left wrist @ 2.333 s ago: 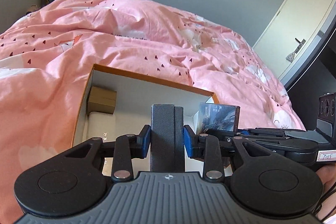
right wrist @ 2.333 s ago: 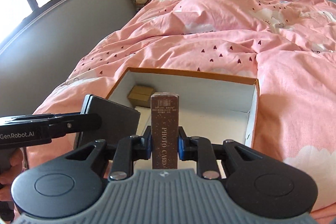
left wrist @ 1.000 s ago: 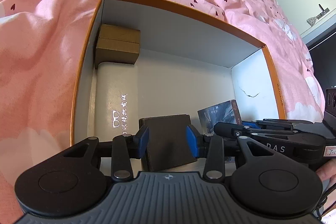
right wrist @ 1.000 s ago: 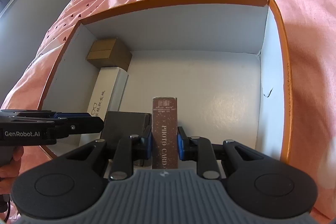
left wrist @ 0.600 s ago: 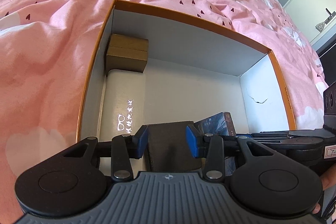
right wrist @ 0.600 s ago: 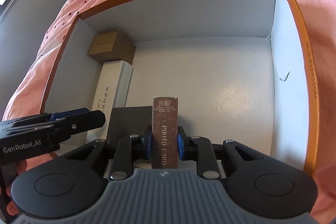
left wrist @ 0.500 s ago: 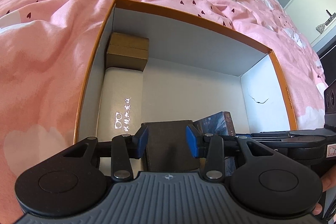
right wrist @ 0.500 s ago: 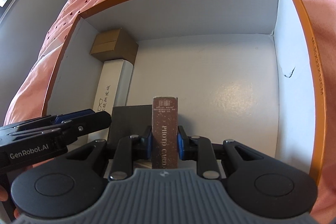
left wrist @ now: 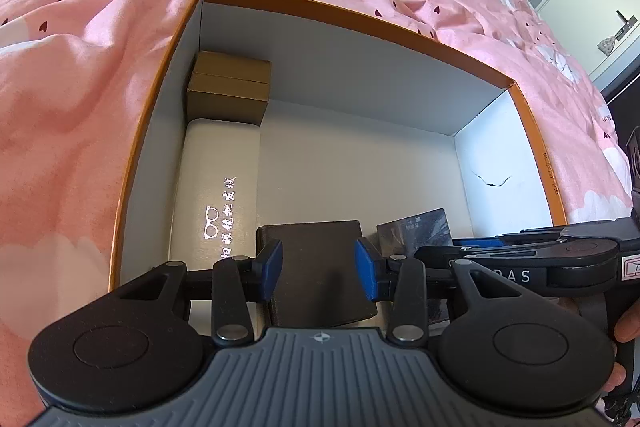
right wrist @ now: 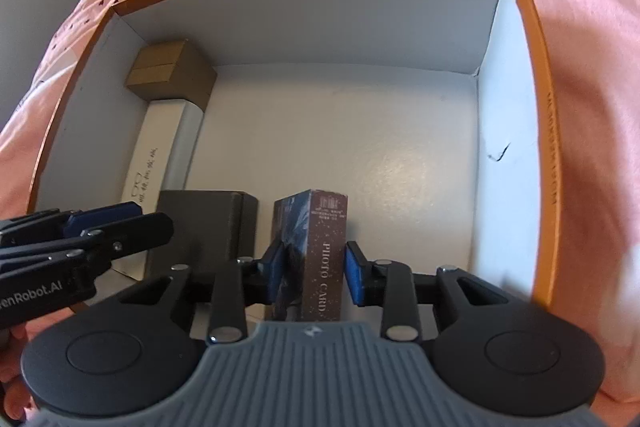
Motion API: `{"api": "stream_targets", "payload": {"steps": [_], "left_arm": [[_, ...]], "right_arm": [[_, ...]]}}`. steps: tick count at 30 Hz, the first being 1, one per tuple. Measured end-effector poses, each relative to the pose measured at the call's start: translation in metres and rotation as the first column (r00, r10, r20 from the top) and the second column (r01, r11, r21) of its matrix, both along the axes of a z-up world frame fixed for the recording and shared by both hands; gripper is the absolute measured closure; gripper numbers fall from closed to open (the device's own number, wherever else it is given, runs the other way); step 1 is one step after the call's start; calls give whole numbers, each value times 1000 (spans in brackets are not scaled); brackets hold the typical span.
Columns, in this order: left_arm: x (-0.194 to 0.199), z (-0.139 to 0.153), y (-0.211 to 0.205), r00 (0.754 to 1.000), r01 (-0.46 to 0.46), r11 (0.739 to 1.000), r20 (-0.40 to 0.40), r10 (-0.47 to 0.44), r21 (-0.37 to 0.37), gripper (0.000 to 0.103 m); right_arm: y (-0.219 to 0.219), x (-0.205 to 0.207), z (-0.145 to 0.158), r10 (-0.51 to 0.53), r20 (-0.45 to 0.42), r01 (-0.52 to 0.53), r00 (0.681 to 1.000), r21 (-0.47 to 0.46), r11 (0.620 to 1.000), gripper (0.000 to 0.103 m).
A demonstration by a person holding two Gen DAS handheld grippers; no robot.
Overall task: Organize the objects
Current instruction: 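Lower the grey box and photo card box into the orange box with both grippers, then open both grippers and withdraw them from the orange box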
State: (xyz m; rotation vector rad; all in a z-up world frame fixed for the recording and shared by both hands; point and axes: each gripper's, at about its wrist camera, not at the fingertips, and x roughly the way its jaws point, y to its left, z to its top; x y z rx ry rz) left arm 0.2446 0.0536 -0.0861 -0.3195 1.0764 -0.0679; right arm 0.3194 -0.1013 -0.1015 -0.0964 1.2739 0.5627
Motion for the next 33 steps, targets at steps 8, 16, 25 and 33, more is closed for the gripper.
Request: {"api": "stream_targets", "payload": {"steps": [8, 16, 25, 33], "left_arm": [[-2, 1, 5, 1000, -9, 1000, 8, 9, -9, 55], [-1, -1, 6, 1000, -11, 1000, 3, 12, -22, 55], [-3, -3, 4, 1000, -14, 1000, -6, 14, -23, 55], [-4, -2, 5, 1000, -17, 1000, -1, 17, -21, 55]], "right_arm": [[4, 2, -2, 92, 24, -88, 996, -128, 988, 57], [2, 8, -8, 93, -12, -94, 996, -129, 987, 61], [-9, 18, -9, 38, -95, -41, 995, -30, 999, 69], [-18, 26, -13, -10, -194, 19, 981, 46, 999, 71]]}}
